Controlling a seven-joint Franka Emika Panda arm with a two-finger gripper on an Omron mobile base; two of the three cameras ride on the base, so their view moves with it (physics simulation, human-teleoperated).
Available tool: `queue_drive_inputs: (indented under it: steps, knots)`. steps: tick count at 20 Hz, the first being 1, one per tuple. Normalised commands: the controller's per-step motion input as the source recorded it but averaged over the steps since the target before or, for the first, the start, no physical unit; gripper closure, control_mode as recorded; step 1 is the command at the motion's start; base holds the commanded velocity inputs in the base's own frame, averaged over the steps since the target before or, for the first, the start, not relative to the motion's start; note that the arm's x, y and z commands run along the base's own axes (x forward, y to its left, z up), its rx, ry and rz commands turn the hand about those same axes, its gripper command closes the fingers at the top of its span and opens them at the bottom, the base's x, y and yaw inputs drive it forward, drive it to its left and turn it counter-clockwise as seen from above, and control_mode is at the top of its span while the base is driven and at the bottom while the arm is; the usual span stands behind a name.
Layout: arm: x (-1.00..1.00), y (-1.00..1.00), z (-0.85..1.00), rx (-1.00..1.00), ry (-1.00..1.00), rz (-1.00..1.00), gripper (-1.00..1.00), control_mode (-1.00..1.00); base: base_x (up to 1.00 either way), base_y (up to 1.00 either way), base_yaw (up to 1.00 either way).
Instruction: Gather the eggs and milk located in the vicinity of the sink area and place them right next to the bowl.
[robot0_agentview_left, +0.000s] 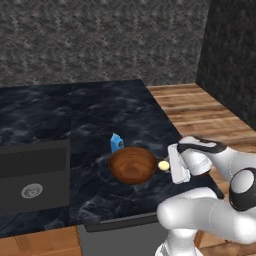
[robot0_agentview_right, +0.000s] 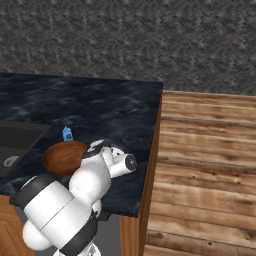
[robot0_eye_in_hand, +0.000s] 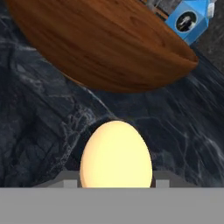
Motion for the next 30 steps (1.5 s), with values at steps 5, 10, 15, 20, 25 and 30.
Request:
queue_drive_inputs:
  steps: [5, 10, 15, 20, 25, 30]
  knots:
    - [0.18, 0.09, -0.22, 0.0, 0.0, 0.0, 1.0, -1.0, 0.0, 0.0, 0.0]
    - [0.2, 0.06, -0.23, 0.0, 0.0, 0.0, 1.0, -1.0, 0.0, 0.0, 0.0]
    - [0.08, 0.09, -0.23, 0.0, 0.0, 0.0, 1.0, -1.0, 0.0, 0.0, 0.0]
    - [0.01, 0.17, -0.23, 0.0, 0.0, 0.0, 1.0, -1.0, 0.0, 0.0, 0.0]
    - [0.0, 0.24, -0.21, 0.0, 0.0, 0.0, 1.0, -1.0, 0.0, 0.0, 0.0]
    - [0.0, 0.19, -0.21, 0.0, 0.0, 0.0, 1.0, -1.0, 0.0, 0.0, 0.0]
